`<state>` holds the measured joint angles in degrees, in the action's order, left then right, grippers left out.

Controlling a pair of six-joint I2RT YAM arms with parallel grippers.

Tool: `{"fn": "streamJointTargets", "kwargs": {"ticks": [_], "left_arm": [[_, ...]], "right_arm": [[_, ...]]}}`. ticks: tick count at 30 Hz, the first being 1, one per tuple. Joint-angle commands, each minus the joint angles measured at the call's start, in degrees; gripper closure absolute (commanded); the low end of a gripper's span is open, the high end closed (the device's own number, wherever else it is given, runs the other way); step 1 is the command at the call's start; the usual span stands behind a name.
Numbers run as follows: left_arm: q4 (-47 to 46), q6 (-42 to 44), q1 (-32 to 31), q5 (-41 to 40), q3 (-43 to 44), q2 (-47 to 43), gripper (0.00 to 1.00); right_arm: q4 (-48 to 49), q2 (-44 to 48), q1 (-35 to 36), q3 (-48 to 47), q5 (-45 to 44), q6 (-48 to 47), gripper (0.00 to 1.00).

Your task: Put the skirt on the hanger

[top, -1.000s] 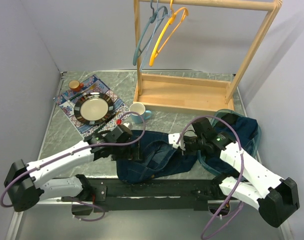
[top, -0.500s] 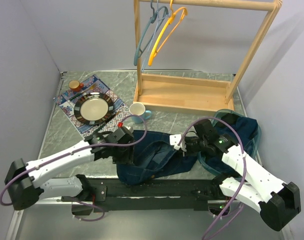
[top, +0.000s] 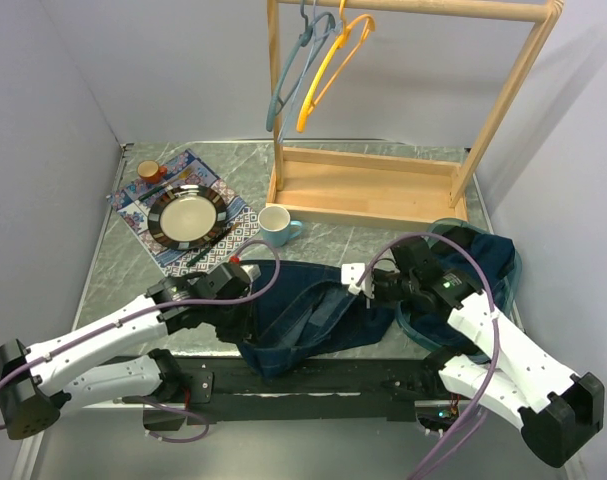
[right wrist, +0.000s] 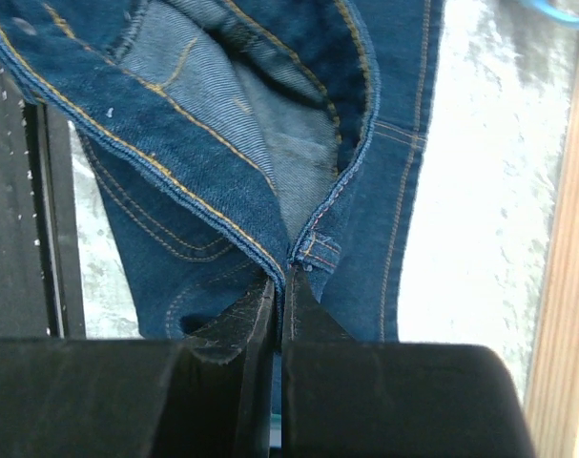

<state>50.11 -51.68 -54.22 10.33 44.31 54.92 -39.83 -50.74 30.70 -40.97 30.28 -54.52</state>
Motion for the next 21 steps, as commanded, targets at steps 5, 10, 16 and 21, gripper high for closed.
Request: {"fn": "streamJointTargets", "kwargs": {"ticks": [5,10,16,21], "left_arm": [[12.01,1.40,-0.10,-14.35,16.72,-1.75,0.99],[16.16,5.00,-0.10,-31.04,32.56,0.89,0.99],[9.86,18.07,-0.10,-42.83,48.39,1.69,0.99],[1.06,27.15,-0.10,-43.73,55.52,-0.16,0.99]], "right_arm": [[-0.42,-0.49,-3.62,-13.67,-6.99,6.17,1.00],[-2.08,-3.13,-5.21,-28.15,-9.10,8.82,1.00],[-7.79,-7.08,-5.39,-45.73,-6.73,7.42,1.00],[-13.33,-8.41,-5.38,-57.62,-4.88,5.65,1.00]]}}
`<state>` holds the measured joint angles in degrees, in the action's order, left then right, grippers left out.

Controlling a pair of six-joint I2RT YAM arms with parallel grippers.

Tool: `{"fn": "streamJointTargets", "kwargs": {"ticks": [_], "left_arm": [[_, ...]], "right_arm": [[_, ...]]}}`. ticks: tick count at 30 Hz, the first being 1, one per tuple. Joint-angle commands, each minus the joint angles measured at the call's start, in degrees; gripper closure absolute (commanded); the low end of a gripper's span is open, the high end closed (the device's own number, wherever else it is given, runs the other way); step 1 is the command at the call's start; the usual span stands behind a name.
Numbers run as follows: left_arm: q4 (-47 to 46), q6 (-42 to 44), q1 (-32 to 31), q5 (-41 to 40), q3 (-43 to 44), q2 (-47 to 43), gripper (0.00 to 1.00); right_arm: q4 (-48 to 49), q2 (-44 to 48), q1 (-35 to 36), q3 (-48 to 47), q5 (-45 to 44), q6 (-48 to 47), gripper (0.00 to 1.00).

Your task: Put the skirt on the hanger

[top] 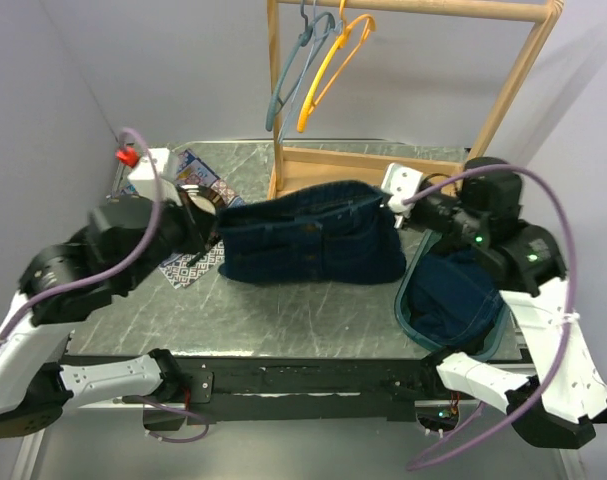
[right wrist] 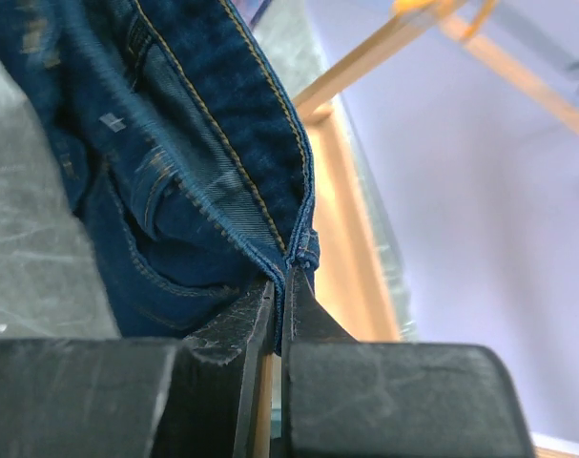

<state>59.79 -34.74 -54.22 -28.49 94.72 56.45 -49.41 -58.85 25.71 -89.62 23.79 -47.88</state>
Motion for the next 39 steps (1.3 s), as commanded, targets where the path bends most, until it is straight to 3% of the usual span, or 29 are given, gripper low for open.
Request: {"fn": "streamJointTargets", "kwargs": {"ticks": [1,7,11,14,17,21,27,32,34,37,39], "left_arm": [[-11.86,12.74,-0.10,-2.82,5.82,-2.82,0.99],[-22.34,18.91,-0.10,7.03,9.16,-7.48,0.99],[-26.20,19.45,-0.10,16.51,11.10,-7.49,0.99],[-27.27,18.57,-0.10,19.25,10.05,-7.23,0.99],[-27.79,16.82,-0.10,17.69,4.44,-8.71,0.99],[-26.48,10.16,-0.10,10.15,-7.94,-14.15,0.99],[-26.74,-3.29,-0.01,-0.93,-37.97,-19.62,0.99],[-33.40,-2.88,2.17,-11.66,-44.88,-15.24,0.99],[-36.39,-0.34,7.94,-9.75,-44.97,-11.72,0.99],[-41.50,0.90,18.75,0.61,-45.15,-7.59,0.99],[-42.39,0.90,22.03,7.90,-44.80,-5.57,0.99]], "right_arm": [[-4.38,-0.30,-0.32,-12.56,1.78,-1.25,1.00],[-10.97,-1.18,-0.49,-28.82,5.12,2.16,1.00],[-13.17,0.05,-2.15,-33.42,8.72,3.49,1.00],[-12.73,2.15,-2.95,-29.92,11.01,5.16,1.00],[-10.10,4.44,-3.39,-20.27,9.17,6.74,1.00],[-2.99,7.42,-3.74,-0.45,3.29,9.20,1.00],[12.74,4.02,-5.15,23.22,-0.41,10.70,1.00],[21.45,-4.59,-5.67,27.57,-2.17,10.44,1.00],[23.21,-8.46,-6.03,26.44,-3.40,10.35,1.00],[23.31,-11.63,-7.25,23.71,-3.14,10.44,1.00],[21.56,-11.90,-8.65,22.05,-1.13,9.48,1.00]]}}
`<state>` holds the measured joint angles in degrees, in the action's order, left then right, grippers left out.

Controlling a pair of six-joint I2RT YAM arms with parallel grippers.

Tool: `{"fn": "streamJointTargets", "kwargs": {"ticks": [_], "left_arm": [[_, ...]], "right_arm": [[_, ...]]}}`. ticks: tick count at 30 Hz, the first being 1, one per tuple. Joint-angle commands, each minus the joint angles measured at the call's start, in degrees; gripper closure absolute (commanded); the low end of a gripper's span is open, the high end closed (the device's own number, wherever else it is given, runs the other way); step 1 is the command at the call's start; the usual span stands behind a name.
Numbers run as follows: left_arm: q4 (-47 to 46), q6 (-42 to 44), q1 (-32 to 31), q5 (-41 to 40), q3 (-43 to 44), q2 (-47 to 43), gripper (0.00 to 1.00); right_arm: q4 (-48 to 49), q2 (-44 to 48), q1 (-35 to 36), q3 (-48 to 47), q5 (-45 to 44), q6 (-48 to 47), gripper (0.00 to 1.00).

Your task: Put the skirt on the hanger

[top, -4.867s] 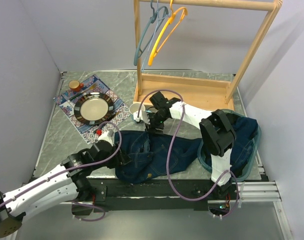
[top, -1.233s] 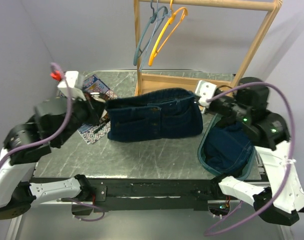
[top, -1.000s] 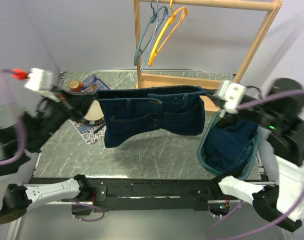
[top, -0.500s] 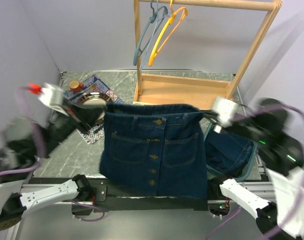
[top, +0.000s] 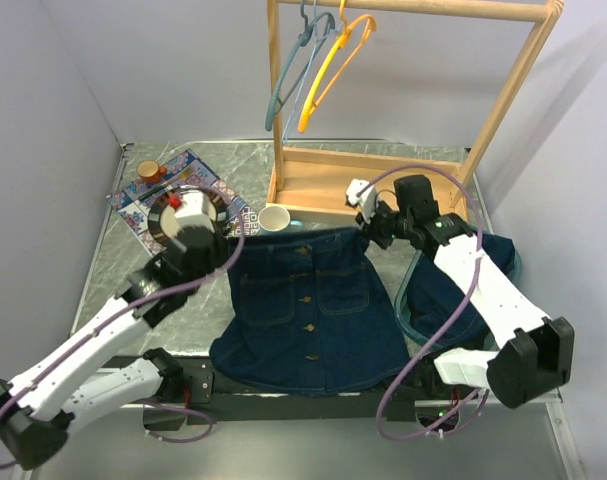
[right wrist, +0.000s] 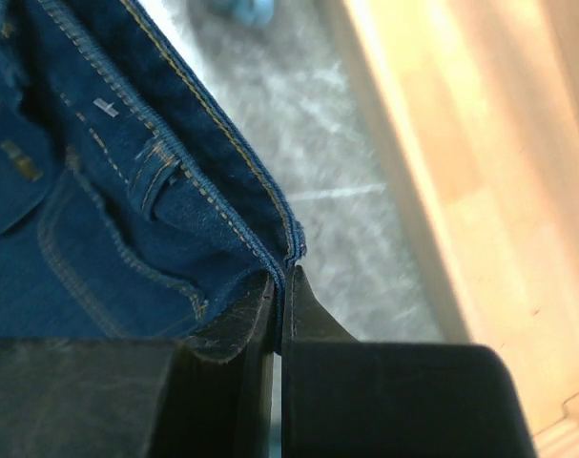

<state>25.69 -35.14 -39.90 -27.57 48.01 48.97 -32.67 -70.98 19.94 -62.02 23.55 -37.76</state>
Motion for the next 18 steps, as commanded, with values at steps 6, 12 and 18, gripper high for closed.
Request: {"fn": "streamJointTargets", "kwargs": {"ticks": [6,12,18], "left_arm": [[1.01,-3.08,9.49,22.16,0.79,0.09,0.99],[6.38,-10.82,9.49,36.87,-9.58,-6.42,0.99],[11.39,-13.56,9.40,51.12,-16.36,-7.40,0.99]], "right_arm": [[-6.17,8.55,-3.60,2.92,9.84,-13.98,1.00],[-19.26,15.69,-3.07,13.85,15.30,-29.36,1.00],[-29.55,17.10,-0.26,17.55,12.66,-37.73,0.64]]}}
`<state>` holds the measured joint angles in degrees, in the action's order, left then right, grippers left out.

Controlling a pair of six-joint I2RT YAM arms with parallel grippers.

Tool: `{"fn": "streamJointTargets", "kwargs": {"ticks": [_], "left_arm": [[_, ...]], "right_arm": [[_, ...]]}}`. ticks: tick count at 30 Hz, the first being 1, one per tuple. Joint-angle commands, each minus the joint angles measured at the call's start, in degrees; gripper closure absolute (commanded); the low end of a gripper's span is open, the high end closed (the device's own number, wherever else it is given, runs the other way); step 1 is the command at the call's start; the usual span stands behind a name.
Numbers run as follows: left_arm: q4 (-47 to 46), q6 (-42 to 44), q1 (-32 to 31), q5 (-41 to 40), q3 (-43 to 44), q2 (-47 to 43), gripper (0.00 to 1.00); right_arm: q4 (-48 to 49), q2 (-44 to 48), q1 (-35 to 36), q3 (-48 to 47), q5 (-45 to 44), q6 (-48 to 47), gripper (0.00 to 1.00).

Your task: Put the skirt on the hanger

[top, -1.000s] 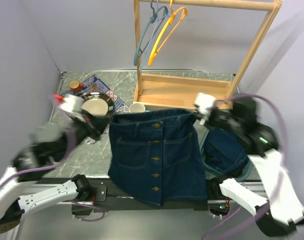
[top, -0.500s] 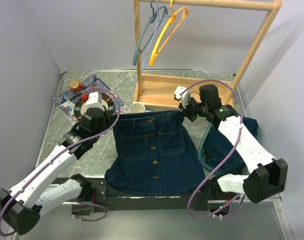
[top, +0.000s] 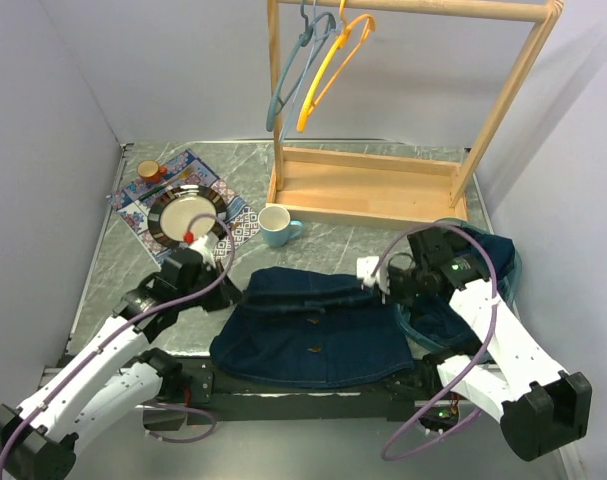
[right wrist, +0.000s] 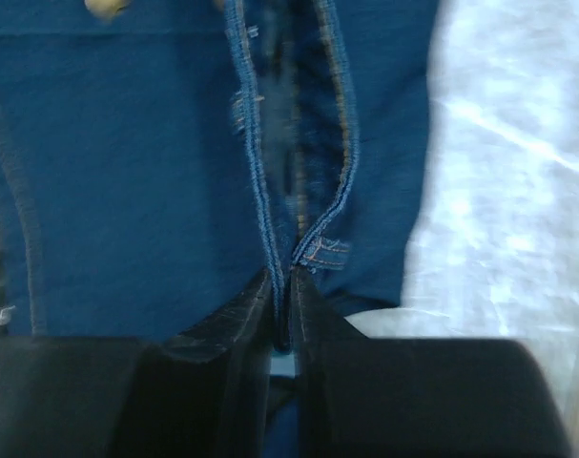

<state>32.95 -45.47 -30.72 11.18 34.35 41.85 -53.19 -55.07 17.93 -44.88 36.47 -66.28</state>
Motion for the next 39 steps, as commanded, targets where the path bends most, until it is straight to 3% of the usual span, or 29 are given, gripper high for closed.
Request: {"fn": "streamJointTargets", "kwargs": {"ticks": [1,3,7,10,13,14,17,21,24,27,31,39], "left_arm": [[4.84,-2.87,0.22,13.07,-3.06,-0.36,0.99],[8.61,-1.38,0.22,12.29,-1.49,-1.06,0.72],[13.80,2.49,0.22,6.85,6.42,-2.56,0.34],[13.38,7.05,0.22,3.15,12.66,-2.30,0.22],[7.32,13.82,0.22,4.20,15.83,-1.24,0.16],[5.04,17.49,0.31,4.46,16.71,-0.98,0.15],[-4.80,21.89,0.22,4.46,17.94,-0.54,0.12],[-15.53,24.11,0.22,4.38,24.08,2.97,0.08],[-15.12,25.87,0.31,2.62,32.69,9.03,0.07],[-10.72,27.02,0.31,0.69,37.98,13.17,0.07],[-11.06,26.23,0.22,-1.60,32.03,9.41,0.06],[-7.99,23.07,0.31,-12.74,12.69,-10.89,0.01]], "right_arm": [[-11.56,1.19,2.28,0.24,-0.43,-9.65,0.54],[-13.07,1.63,3.42,-0.90,-0.78,-9.31,0.36],[-13.69,2.51,3.60,-5.82,-0.26,-5.53,0.28],[-7.39,1.90,3.51,-11.00,0.01,4.11,0.28],[2.01,-0.30,3.34,-15.75,-0.52,18.42,0.28],[4.47,-2.04,3.42,-18.20,-1.04,27.08,0.27],[10.82,-5.65,2.99,-23.38,1.39,38.90,0.27],[14.07,-8.91,2.11,-28.15,6.23,46.58,0.27],[18.97,-9.62,0.88,-30.78,4.95,53.16,0.24],[25.47,-11.28,0.00,-37.27,-3.38,66.07,0.09],[31.21,-17.24,0.00,-49.12,-4.83,82.31,0.04],[38.32,-32.46,0.43,-65.85,-8.25,105.73,0.05]]}}
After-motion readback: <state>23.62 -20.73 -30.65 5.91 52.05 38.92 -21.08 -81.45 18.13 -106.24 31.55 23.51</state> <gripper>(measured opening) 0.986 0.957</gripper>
